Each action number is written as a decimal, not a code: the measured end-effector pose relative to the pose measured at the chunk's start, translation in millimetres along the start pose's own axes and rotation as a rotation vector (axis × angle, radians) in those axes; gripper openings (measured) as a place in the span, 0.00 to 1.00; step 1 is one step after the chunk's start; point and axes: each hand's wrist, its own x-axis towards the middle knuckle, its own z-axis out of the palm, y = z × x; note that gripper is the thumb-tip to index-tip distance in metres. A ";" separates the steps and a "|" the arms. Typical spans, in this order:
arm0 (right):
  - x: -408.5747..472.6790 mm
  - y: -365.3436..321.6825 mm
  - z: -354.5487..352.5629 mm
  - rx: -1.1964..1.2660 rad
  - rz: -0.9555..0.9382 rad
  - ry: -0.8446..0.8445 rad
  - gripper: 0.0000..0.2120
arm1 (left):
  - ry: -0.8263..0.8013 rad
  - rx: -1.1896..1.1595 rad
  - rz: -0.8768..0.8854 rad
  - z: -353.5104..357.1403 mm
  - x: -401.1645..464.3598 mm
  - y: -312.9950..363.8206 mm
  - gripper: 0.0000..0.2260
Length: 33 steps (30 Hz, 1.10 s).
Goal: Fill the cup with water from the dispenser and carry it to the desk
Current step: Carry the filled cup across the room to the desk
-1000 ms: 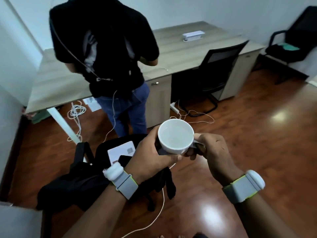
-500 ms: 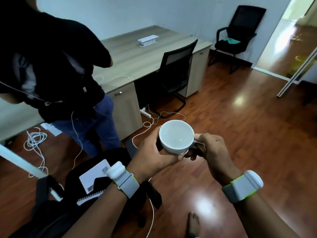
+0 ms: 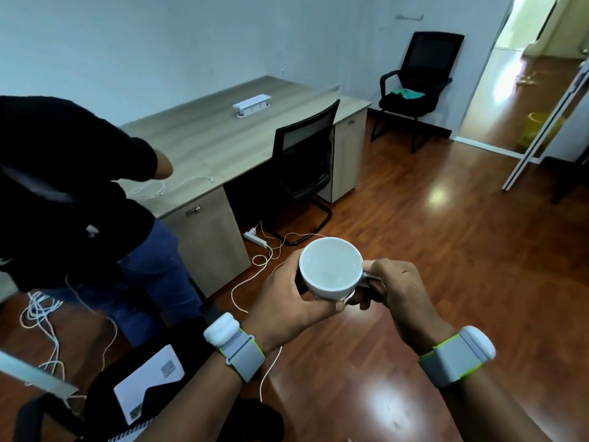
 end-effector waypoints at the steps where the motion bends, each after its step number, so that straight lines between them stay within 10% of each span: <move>1: 6.8 -2.2 -6.7 0.005 -0.002 -0.002 0.19 | 0.002 0.003 0.005 4.8 8.5 1.7 0.38; 33: 174.5 2.0 -106.9 0.001 0.011 0.149 0.20 | -0.194 0.024 0.075 61.2 224.6 2.2 0.40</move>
